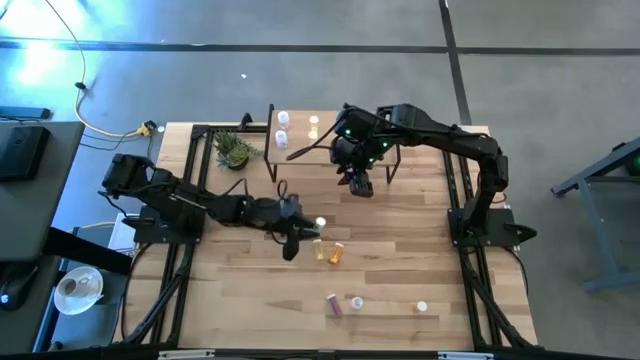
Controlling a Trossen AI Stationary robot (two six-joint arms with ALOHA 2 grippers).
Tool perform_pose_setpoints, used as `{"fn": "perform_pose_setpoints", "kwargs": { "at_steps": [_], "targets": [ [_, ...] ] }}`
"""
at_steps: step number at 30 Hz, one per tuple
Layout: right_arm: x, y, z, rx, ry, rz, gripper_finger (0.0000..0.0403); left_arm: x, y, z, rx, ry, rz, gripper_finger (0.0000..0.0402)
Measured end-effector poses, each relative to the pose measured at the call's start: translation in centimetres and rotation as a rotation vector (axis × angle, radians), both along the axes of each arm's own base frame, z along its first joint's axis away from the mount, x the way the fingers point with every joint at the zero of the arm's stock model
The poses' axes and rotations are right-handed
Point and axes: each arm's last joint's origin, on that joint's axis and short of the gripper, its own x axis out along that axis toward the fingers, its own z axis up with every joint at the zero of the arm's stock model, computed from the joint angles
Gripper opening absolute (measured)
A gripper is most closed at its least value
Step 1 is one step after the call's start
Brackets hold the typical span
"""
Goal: Pick and place medicine bottles onto shelf by color
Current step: Put the blue pill bottle aligned with the other blue pill bottle on the shelf
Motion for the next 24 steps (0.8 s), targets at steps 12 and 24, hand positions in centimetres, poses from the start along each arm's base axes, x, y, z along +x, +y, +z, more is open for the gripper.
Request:
{"fn": "perform_pose_setpoints", "kwargs": {
  "at_steps": [12,24],
  "targets": [
    [1.4,2.4,0.3,-0.046,-0.084,0.031,0.0159,0.5,2.5,1.8,0.227,-0.17,0.062,0.0087],
    [2.5,3.5,-0.2,-0.065,-0.106,0.045,0.0218,0.5,3.5,2.9,0.349,-0.245,0.155,0.0087]
  ]
}}
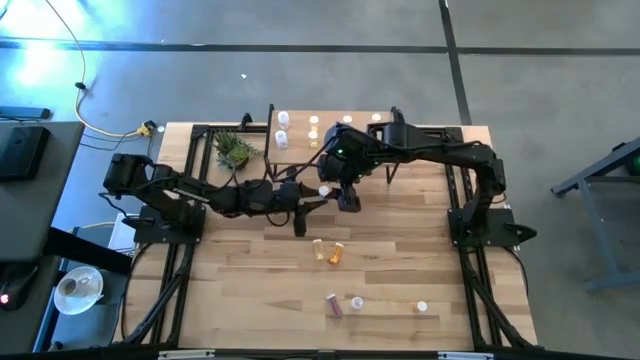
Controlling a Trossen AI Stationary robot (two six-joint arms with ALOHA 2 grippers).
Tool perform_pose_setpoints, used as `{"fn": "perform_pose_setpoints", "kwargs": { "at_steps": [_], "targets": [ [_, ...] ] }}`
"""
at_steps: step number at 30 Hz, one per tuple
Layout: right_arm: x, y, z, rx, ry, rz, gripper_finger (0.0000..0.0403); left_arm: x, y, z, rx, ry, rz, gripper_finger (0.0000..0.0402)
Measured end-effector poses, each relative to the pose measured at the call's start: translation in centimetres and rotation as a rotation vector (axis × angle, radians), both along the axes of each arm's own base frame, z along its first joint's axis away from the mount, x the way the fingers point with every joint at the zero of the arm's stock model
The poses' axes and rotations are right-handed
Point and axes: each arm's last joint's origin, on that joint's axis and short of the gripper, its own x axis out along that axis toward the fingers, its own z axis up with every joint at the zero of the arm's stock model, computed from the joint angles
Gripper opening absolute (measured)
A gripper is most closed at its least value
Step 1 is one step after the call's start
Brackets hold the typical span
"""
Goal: Pick and place medicine bottles onto shelf by color
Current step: Put the blue pill bottle aligned with the other blue pill bottle on the shelf
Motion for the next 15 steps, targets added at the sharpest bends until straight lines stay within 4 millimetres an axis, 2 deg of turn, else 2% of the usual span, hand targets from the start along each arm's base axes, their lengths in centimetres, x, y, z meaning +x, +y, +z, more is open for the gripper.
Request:
{"fn": "perform_pose_setpoints", "kwargs": {
  "at_steps": [7,15],
  "targets": [
    [1.1,-0.3,-1.4,-0.032,0.039,-0.038,0.0216,0.0,0.0,0.3,0.018,-0.02,0.008,0.0087],
    [1.2,-0.3,-1.5,-0.019,0.045,-0.06,0.0205,0.0,0.1,0.3,0.021,-0.019,0.041,0.0087]
  ]
}}
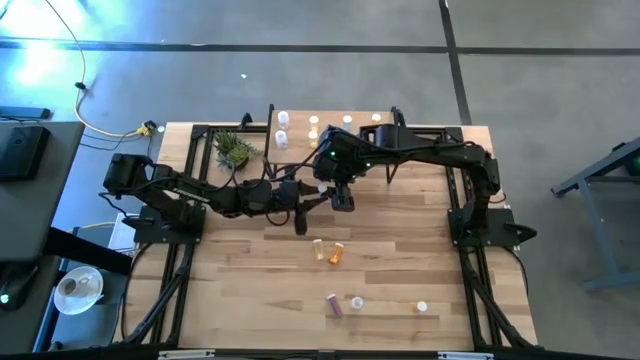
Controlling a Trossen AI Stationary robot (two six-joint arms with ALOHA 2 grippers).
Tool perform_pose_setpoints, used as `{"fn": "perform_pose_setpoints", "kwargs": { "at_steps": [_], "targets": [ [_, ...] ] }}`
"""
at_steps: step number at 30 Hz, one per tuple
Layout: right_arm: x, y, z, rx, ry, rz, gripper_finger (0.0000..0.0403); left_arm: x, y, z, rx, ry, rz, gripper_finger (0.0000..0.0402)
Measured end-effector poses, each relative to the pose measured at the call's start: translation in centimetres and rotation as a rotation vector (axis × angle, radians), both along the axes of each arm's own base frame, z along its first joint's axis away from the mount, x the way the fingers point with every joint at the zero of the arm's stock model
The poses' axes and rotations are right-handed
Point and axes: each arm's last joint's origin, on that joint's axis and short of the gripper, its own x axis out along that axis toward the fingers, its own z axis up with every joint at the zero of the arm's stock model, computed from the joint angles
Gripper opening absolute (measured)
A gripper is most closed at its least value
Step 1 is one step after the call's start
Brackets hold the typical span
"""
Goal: Pick and place medicine bottles onto shelf by color
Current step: Put the blue pill bottle aligned with the other blue pill bottle on the shelf
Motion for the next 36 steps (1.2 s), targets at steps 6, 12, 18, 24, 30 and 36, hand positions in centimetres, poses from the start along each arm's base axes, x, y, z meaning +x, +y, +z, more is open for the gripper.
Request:
{"fn": "perform_pose_setpoints", "kwargs": {
  "at_steps": [6,12,18,24,30,36],
  "targets": [
    [-0.02,0.0,-0.01,0.001,0.003,-0.001,0.016,-0.02,0.06,0.0,0.002,0.001,0.023,0.0087],
    [-0.03,-0.01,-0.02,0.001,0.003,-0.002,0.0118,-0.03,0.11,-0.01,0.003,0.001,0.03,0.0087],
    [-0.02,-0.07,-0.01,-0.006,0.003,-0.007,0.0103,-0.11,0.72,-0.01,0.003,0.002,0.046,0.0088],
    [-0.02,-0.1,-0.02,-0.02,0.004,-0.016,0.0101,-0.14,0.98,-0.01,0.003,0.002,0.048,0.0101],
    [-0.05,-0.11,-0.02,-0.023,0.007,-0.017,0.01,-0.14,1.0,-0.01,0.001,0.001,0.05,0.0117],
    [-0.08,-0.09,-0.02,-0.015,0.01,-0.027,0.0099,-0.14,1.0,-0.01,-0.002,0.0,0.044,0.0142]
  ]
}}
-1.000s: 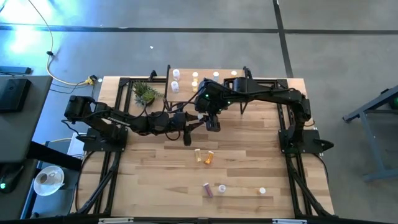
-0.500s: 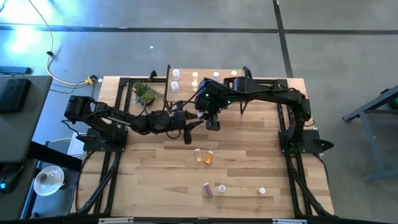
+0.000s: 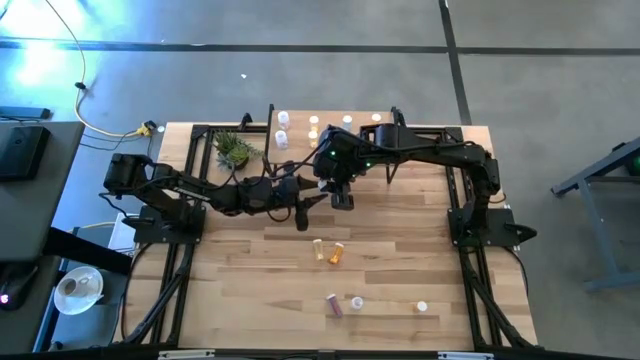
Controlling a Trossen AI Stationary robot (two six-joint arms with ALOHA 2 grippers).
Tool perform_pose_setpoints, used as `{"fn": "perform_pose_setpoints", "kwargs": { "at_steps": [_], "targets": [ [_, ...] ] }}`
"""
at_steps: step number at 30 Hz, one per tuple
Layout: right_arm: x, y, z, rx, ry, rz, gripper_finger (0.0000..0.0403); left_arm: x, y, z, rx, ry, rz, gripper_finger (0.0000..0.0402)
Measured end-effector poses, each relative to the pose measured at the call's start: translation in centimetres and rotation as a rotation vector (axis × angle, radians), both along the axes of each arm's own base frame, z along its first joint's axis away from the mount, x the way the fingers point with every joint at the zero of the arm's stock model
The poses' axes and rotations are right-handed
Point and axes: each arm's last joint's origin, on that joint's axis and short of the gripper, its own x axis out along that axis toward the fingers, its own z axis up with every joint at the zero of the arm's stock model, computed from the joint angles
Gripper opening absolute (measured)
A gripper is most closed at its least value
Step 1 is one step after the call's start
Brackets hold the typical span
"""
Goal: Pick and place medicine bottles onto shelf by color
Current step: Put the blue pill bottle aligned with the other blue pill bottle on the shelf
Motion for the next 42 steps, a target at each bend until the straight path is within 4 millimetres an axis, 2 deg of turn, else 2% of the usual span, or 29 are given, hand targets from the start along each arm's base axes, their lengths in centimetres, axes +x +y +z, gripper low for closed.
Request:
{"fn": "perform_pose_setpoints", "kwargs": {
  "at_steps": [7,11,21,36,40,42],
  "targets": [
    [0.0,-0.1,0.0,0.005,0.004,-0.004,0.0099,0.0,0.0,0.1,-0.046,-0.021,0.004,0.0196],
    [-0.3,-0.7,0.0,0.007,0.02,-0.02,0.0099,0.0,0.0,0.0,-0.043,-0.015,0.004,0.0214],
    [-2.8,-3.0,2.2,-0.04,-0.011,-0.111,0.0099,-1.1,0.2,2.0,0.012,-0.029,-0.004,0.0216],
    [-8.8,-5.5,7.6,-0.192,-0.168,-0.256,0.0099,-4.7,0.9,5.4,0.013,-0.025,0.041,0.0216],
    [-9.6,-6.2,8.0,-0.191,-0.179,-0.282,0.0099,-5.7,0.7,6.2,0.013,-0.024,0.041,0.0216],
    [-9.4,-6.6,7.4,-0.189,-0.164,-0.282,0.0099,-6.1,0.6,6.6,0.006,-0.031,0.041,0.0216]
  ]
}}
